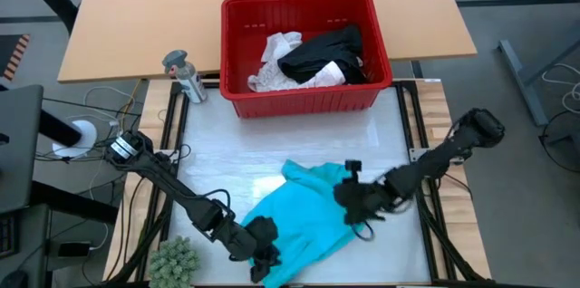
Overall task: Fold laundry
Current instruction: Fold the light blue shorts
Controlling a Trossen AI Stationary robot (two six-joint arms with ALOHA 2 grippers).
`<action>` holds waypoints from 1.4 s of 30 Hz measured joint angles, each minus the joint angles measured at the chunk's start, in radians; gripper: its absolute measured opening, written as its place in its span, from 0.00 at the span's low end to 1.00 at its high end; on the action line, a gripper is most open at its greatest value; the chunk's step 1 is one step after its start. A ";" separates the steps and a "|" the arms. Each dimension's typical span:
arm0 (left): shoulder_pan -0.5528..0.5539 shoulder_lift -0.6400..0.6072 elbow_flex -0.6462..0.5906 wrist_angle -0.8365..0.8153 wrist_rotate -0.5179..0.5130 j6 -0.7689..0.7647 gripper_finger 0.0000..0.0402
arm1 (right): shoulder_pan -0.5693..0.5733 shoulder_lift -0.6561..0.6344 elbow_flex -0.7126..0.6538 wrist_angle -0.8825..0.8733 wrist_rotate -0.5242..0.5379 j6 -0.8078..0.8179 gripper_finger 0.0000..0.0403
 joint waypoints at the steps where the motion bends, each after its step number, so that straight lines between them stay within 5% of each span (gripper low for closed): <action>1: 0.009 0.007 0.000 -0.008 -0.007 0.003 0.30 | -0.030 0.001 0.000 0.016 -0.033 -0.016 0.23; 9: 0.032 0.088 0.001 -0.091 0.004 0.003 0.29 | -0.263 0.020 0.002 0.066 -0.335 -0.137 0.48; 17: 0.035 0.158 0.000 -0.088 0.066 -0.005 0.29 | -0.367 0.103 0.002 0.120 -0.418 -0.215 0.54; 26: 0.030 0.162 0.000 -0.105 0.085 -0.008 0.29 | -0.415 0.234 0.001 0.143 -0.473 -0.260 0.49; 34: 0.029 0.162 0.000 -0.124 0.082 -0.021 0.29 | -0.407 0.202 0.001 0.071 -0.464 -0.251 0.05; 42: 0.018 0.162 0.000 -0.161 0.078 -0.035 0.29 | -0.363 0.050 0.002 -0.161 -0.374 -0.131 0.25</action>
